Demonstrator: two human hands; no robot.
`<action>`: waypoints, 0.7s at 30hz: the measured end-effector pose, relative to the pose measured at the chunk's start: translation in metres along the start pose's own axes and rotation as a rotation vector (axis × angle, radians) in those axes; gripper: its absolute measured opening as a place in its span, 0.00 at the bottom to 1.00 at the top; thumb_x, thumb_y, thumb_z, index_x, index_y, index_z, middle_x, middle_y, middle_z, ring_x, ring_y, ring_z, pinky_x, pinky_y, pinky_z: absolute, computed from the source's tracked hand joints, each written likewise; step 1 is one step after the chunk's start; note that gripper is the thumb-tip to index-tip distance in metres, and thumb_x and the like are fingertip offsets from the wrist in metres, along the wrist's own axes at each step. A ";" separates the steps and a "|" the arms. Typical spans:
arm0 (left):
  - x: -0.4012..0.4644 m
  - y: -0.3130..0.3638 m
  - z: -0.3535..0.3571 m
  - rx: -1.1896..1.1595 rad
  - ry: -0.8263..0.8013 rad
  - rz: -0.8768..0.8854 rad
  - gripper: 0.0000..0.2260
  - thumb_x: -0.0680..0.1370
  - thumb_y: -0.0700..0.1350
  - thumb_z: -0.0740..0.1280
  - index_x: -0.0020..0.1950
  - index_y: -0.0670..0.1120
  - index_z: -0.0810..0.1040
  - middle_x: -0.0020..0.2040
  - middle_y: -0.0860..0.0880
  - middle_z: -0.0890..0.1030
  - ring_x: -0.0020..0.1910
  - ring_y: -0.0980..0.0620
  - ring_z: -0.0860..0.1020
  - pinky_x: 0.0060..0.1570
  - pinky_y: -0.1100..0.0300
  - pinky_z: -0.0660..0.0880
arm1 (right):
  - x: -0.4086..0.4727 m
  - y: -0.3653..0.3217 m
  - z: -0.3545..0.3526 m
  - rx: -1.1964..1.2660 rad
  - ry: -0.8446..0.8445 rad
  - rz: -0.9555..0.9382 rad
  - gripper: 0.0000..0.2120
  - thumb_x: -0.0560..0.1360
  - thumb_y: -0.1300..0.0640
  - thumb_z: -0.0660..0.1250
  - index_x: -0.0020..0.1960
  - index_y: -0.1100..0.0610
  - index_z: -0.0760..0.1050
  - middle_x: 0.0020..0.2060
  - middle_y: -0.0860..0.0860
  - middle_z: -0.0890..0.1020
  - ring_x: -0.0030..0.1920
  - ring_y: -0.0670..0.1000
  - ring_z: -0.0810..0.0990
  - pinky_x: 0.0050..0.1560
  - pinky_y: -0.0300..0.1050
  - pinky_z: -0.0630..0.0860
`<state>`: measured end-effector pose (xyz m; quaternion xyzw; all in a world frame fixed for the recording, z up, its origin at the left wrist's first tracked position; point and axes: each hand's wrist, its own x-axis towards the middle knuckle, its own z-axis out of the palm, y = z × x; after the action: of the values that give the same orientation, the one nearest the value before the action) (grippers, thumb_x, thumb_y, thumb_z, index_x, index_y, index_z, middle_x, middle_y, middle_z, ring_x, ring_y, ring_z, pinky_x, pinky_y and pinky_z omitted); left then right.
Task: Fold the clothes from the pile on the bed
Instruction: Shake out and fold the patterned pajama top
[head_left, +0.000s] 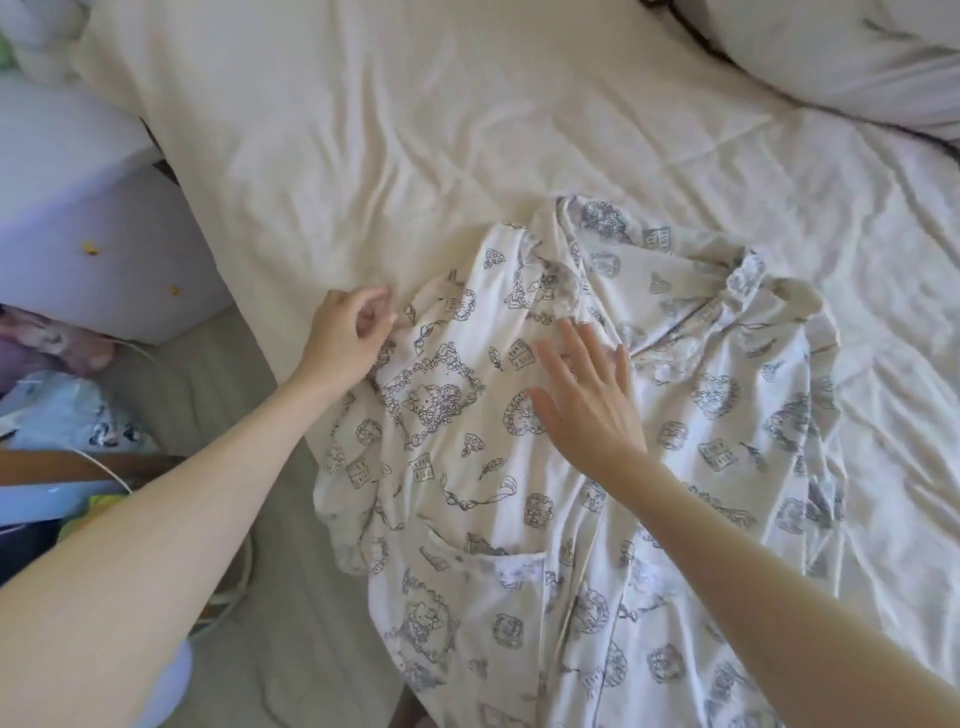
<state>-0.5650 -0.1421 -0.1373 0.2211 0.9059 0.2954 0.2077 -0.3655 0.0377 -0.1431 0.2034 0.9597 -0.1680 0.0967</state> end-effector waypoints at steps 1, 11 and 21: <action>-0.001 0.004 0.003 -0.019 -0.008 0.017 0.13 0.78 0.46 0.65 0.62 0.45 0.76 0.54 0.43 0.72 0.53 0.47 0.73 0.59 0.56 0.69 | 0.002 -0.002 0.005 0.001 -0.032 0.018 0.26 0.81 0.46 0.53 0.76 0.50 0.54 0.78 0.52 0.47 0.77 0.54 0.40 0.73 0.56 0.36; 0.019 -0.002 -0.037 -0.756 -0.110 -0.419 0.11 0.73 0.41 0.68 0.32 0.49 0.72 0.24 0.55 0.71 0.25 0.56 0.69 0.31 0.61 0.66 | 0.009 -0.005 0.023 0.037 -0.157 0.111 0.31 0.79 0.44 0.57 0.77 0.47 0.48 0.77 0.48 0.41 0.76 0.51 0.36 0.74 0.56 0.35; 0.050 -0.027 -0.070 -0.279 -0.329 -0.241 0.07 0.76 0.54 0.66 0.42 0.53 0.79 0.32 0.59 0.77 0.25 0.63 0.71 0.30 0.64 0.67 | 0.075 -0.024 -0.040 0.303 0.376 0.448 0.21 0.78 0.42 0.58 0.59 0.59 0.71 0.55 0.54 0.75 0.56 0.56 0.73 0.60 0.56 0.68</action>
<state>-0.6485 -0.1666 -0.1141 0.1256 0.8302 0.3506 0.4148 -0.4472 0.0585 -0.1186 0.4491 0.8561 -0.2431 -0.0790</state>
